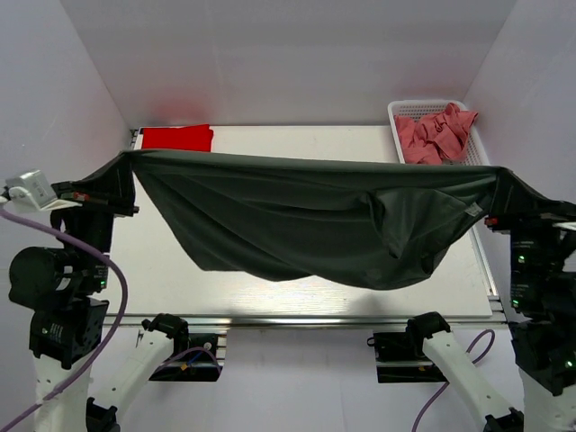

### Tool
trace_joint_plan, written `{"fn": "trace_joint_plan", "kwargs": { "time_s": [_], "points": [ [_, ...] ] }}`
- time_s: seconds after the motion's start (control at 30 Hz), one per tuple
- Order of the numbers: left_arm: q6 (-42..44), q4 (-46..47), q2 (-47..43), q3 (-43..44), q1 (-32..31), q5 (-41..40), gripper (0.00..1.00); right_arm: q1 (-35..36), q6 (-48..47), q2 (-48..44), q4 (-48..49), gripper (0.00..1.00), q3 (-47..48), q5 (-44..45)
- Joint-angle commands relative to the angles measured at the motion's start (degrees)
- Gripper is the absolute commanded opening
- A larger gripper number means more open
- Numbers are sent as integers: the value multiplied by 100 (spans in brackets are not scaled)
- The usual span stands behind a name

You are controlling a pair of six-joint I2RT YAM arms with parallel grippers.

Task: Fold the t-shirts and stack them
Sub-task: Flatten out the tshirt

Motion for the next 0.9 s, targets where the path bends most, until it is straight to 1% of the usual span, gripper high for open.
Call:
{"fn": "trace_joint_plan", "kwargs": {
  "time_s": [0.0,0.03,0.07,0.1,0.13,0.17,0.2,0.27,0.3,0.4,0.43,0.47,0.5,0.53,0.57,0.6,0.63,0.7,0.73,0.77,0.8,0.87],
  "points": [
    [-202,-131,126,-432,71,-222,0,-29,-91,184,560,0,-376,398],
    [-203,-79,310,-548,71,-274,0,-20,-65,272,639,0,-734,442],
    [-299,-78,442,-653,71,-370,0,-20,-21,334,753,0,-842,730],
    [-439,-165,600,-802,71,-719,0,-20,49,578,832,0,-1069,828],
    [-502,-227,784,-873,71,-906,0,-37,67,694,894,0,-1298,1047],
    [-572,-341,1195,-935,71,-1229,0,-38,128,808,1025,0,-1492,1249],
    [-660,-342,1408,-1040,71,-1311,0,-38,190,1192,1052,0,-1589,1329],
    [-800,-395,1830,-1172,123,-1390,0,-64,322,1476,1070,0,-1870,1549],
    [-801,-247,2250,-1321,123,-1391,0,-64,418,1930,1105,0,-1932,1524],
    [-871,26,2972,-1428,123,-1391,0,-125,481,2539,1368,0,-2214,1410],
    [-871,27,3523,-1367,176,-1391,0,-195,507,2845,1439,0,-2284,1401],
    [-871,27,3815,-1184,228,-1391,0,-274,472,3266,1500,0,-2241,1383],
    [-871,27,4105,-1060,229,-1391,0,-379,489,3470,1492,0,-2188,1339],
    [-871,27,4387,-928,298,-1391,0,-424,472,4081,1492,0,-2049,1217],
    [-871,27,4912,-666,386,-1339,0,-537,472,4279,1527,0,-1899,1033],
    [-871,27,5143,-550,387,-1234,0,-634,437,4464,1553,0,-1759,953],
    [-871,140,5354,-453,474,-1154,0,-696,376,4970,1676,0,-1688,604],
    [-705,351,5906,-233,580,-768,0,-881,296,5264,1773,0,-1415,365],
    [-704,544,6084,-172,667,-515,0,-916,235,5709,1878,0,-1345,24],
    [-643,546,6277,38,738,-416,0,-1021,139,5844,1948,0,-1275,-92],
    [-582,641,6662,127,739,-328,0,-1048,94,6115,2001,0,-1039,-207],
    [-529,695,7059,522,870,-91,0,-1101,-143,6678,2046,0,-722,-453]
  ]
}}
